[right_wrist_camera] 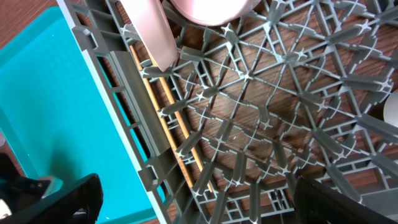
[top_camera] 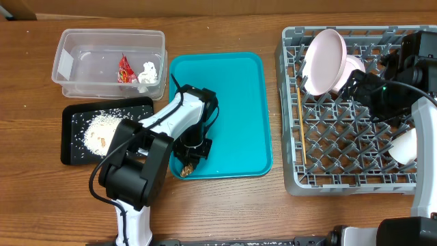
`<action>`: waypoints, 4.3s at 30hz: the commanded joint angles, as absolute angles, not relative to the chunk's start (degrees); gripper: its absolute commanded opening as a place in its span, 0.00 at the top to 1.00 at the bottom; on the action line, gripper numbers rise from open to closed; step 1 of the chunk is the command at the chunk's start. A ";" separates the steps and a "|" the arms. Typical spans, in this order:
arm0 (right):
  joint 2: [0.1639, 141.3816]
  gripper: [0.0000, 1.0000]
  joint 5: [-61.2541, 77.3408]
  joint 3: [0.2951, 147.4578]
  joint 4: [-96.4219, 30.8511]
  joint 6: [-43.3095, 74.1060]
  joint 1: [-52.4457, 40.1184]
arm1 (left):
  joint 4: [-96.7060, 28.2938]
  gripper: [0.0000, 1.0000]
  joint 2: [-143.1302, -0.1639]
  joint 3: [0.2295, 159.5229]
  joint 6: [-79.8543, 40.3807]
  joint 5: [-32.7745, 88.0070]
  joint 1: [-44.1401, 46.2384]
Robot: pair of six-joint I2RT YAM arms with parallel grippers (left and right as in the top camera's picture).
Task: Sort waste into correct bins and load items into the dishwasher
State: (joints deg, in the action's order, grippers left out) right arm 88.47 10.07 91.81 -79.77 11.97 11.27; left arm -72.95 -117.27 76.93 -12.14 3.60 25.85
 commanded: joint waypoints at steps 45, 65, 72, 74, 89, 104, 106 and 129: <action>88.51 0.00 10.17 91.83 -79.88 11.57 11.33 | -54.33 0.67 -108.38 77.25 -18.44 -6.63 -5.23; 88.51 0.00 20.69 91.83 -71.81 6.44 4.97 | -57.01 0.31 -98.72 86.52 -16.60 4.73 -3.92; 89.91 0.00 14.26 91.83 -67.44 3.01 -9.58 | -61.23 0.12 -98.13 88.58 -12.16 8.05 -1.02; 90.74 0.00 11.79 91.83 -67.83 4.36 -11.62 | -65.08 0.12 -98.13 88.58 -12.21 7.29 -0.93; 91.55 0.00 14.20 91.83 -79.77 7.94 -5.91 | -82.26 0.07 -92.38 88.77 -12.19 3.81 -0.14; 70.37 0.00 8.34 80.25 -69.45 8.97 -4.40 | -70.15 0.00 -61.04 73.56 -17.43 -6.66 11.40; 62.76 0.00 7.35 75.72 -65.52 9.02 -4.40 | -68.73 0.00 -55.48 69.76 -20.21 -7.05 11.66; 47.72 0.00 -0.80 70.48 -63.75 10.31 -4.43 | -67.26 0.01 -51.75 65.34 -23.35 -7.01 11.66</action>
State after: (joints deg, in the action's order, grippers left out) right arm 47.86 -0.30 70.87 -64.01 9.89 -4.54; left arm -67.46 -51.33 65.87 -22.39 -6.13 11.29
